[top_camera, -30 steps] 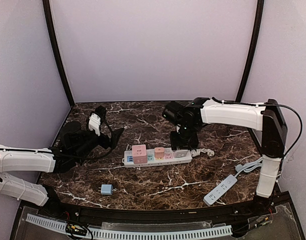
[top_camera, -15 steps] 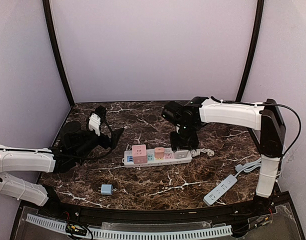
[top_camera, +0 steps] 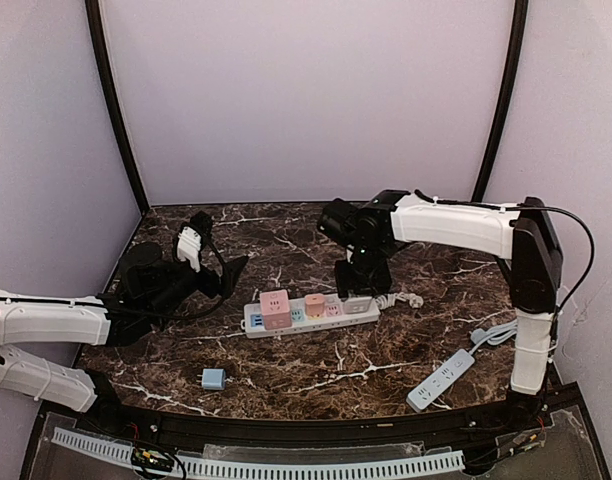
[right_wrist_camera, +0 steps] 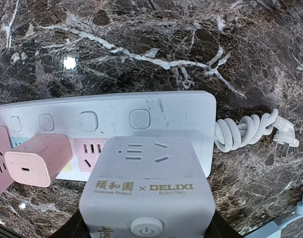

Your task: Insert the plug

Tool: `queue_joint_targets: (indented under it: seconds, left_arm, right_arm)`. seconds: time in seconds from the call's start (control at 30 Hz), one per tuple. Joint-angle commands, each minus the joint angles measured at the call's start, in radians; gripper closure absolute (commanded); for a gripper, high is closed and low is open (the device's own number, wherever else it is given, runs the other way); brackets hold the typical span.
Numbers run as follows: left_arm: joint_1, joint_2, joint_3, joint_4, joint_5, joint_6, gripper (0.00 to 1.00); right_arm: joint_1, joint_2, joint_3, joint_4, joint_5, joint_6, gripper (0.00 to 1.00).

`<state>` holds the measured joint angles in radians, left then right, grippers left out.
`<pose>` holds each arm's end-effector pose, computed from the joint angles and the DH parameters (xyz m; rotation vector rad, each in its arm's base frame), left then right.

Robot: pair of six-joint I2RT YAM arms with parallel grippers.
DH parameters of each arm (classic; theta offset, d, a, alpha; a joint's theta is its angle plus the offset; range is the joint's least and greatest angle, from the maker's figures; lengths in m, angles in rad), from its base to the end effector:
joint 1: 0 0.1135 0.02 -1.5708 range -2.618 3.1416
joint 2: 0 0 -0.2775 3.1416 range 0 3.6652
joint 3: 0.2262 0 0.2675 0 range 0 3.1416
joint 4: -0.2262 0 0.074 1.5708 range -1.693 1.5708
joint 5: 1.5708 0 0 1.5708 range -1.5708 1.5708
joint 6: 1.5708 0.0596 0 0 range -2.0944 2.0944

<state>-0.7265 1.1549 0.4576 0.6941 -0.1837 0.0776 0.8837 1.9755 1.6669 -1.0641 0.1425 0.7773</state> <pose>0.2157 -0.1771 0.2455 0.4845 1.5098 -0.3639 0.2742 0.3209 0.2162 -0.1338 2.8994 0.0732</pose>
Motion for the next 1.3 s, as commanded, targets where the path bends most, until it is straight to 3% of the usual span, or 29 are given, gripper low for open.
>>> queue_joint_targets:
  seconds: [0.0,1.27]
  left_arm:
    - [0.006,-0.019,0.016,-0.009,0.0,0.002,0.01]
    - [0.006,-0.017,0.015,-0.006,0.007,0.001,0.01]
  right_arm:
    - [0.015,0.002,0.046,0.003,0.014,-0.018,1.0]
    - [0.031,0.059,0.019,-0.018,0.081,-0.055,1.0]
